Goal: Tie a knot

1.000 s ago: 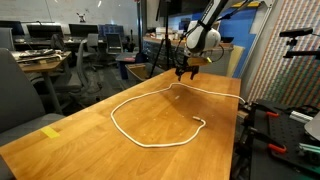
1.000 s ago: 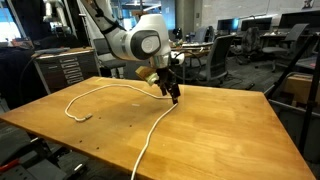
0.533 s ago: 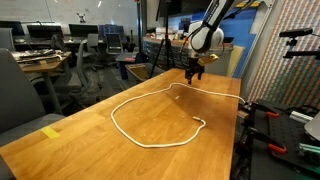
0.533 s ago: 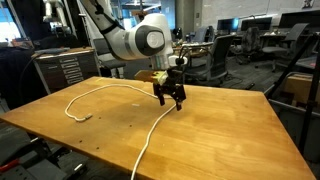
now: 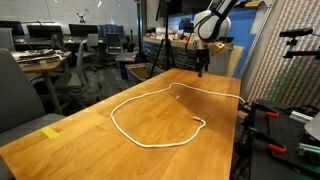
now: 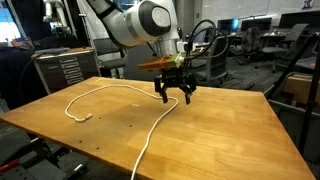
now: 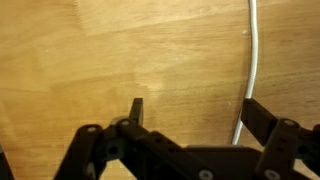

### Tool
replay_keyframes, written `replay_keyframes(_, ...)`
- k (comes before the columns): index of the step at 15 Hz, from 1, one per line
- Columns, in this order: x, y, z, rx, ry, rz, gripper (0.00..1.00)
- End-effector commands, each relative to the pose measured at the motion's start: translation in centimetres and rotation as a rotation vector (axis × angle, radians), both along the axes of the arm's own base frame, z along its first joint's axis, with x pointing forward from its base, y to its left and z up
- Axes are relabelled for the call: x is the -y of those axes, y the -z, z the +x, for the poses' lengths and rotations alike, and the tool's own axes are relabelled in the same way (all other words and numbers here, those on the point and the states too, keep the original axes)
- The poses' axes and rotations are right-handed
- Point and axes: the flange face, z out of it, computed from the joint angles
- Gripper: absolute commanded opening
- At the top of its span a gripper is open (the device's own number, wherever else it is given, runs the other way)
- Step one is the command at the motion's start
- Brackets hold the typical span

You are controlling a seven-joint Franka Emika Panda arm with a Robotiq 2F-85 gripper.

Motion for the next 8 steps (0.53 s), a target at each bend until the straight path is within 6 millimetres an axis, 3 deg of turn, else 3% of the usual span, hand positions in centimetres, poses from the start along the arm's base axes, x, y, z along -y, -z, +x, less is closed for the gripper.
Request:
replay_keyframes(1,-1.3,1.8,0.1,-0.05,-0.147,0.042,1.0)
replay_keyframes(8,-1.5,5.9,-0.1,-0.192,-0.168,0.111,1.0)
